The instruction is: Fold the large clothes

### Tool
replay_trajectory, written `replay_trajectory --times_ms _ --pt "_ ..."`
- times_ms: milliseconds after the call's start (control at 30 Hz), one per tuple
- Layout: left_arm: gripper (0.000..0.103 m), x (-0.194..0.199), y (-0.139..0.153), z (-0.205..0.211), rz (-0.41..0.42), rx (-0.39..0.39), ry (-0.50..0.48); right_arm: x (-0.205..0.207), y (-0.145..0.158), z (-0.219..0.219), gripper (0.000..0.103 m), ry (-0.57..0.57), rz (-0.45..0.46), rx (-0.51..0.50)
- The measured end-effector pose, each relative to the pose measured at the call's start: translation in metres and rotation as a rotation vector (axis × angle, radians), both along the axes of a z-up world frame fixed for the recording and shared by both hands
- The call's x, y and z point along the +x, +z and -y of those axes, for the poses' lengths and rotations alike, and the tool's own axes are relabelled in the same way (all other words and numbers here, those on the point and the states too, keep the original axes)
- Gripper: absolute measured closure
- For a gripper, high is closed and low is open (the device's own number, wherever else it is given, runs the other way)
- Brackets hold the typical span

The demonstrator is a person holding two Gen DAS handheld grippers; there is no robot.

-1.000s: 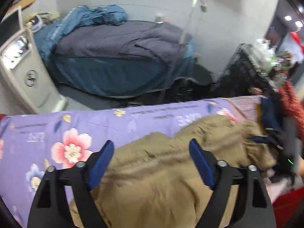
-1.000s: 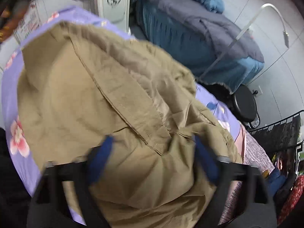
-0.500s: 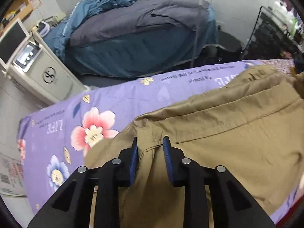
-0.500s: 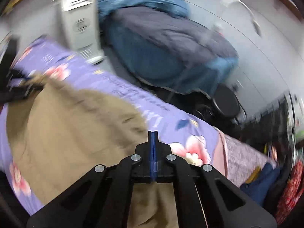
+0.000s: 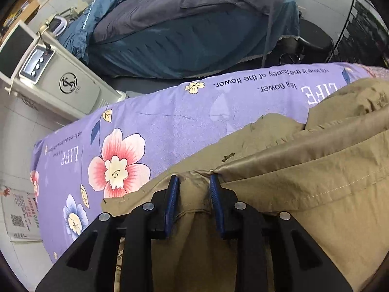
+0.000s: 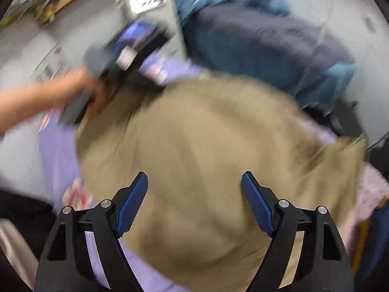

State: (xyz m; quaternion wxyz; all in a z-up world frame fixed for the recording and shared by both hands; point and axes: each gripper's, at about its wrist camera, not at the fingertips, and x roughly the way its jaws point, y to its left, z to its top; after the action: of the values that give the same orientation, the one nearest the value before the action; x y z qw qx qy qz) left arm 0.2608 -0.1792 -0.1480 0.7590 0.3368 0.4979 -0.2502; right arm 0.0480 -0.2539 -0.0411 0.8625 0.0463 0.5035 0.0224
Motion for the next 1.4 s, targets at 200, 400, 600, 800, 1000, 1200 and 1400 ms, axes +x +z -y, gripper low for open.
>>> replay_trajectory --times_ms 200,400,600,800,1000,1200,1400 --pt "0.075 -0.007 -0.001 0.004 0.037 0.028 -0.035 0.010 -0.020 0.087 0.033 -0.344 -0.005 0.074" --pt "0.062 -0.010 0.012 0.000 0.064 0.032 -0.040 0.049 -0.043 0.104 0.031 -0.384 -0.088 0.027" --pt "0.037 -0.027 0.063 -0.022 0.068 -0.122 -0.032 0.068 -0.060 0.108 0.027 -0.409 -0.140 -0.009" --pt "0.021 -0.071 0.087 -0.043 0.076 -0.227 -0.085 0.056 -0.067 0.105 0.024 -0.408 -0.154 -0.006" --pt "0.017 -0.054 0.038 -0.044 -0.035 -0.192 0.010 0.057 -0.071 0.105 0.024 -0.407 -0.165 -0.004" --pt "0.005 -0.010 0.009 -0.025 -0.073 -0.145 0.101 0.067 -0.082 0.113 0.022 -0.396 -0.206 0.032" --pt "0.005 0.011 -0.028 -0.018 -0.194 -0.124 0.170 0.075 -0.099 0.121 0.021 -0.410 -0.247 0.075"
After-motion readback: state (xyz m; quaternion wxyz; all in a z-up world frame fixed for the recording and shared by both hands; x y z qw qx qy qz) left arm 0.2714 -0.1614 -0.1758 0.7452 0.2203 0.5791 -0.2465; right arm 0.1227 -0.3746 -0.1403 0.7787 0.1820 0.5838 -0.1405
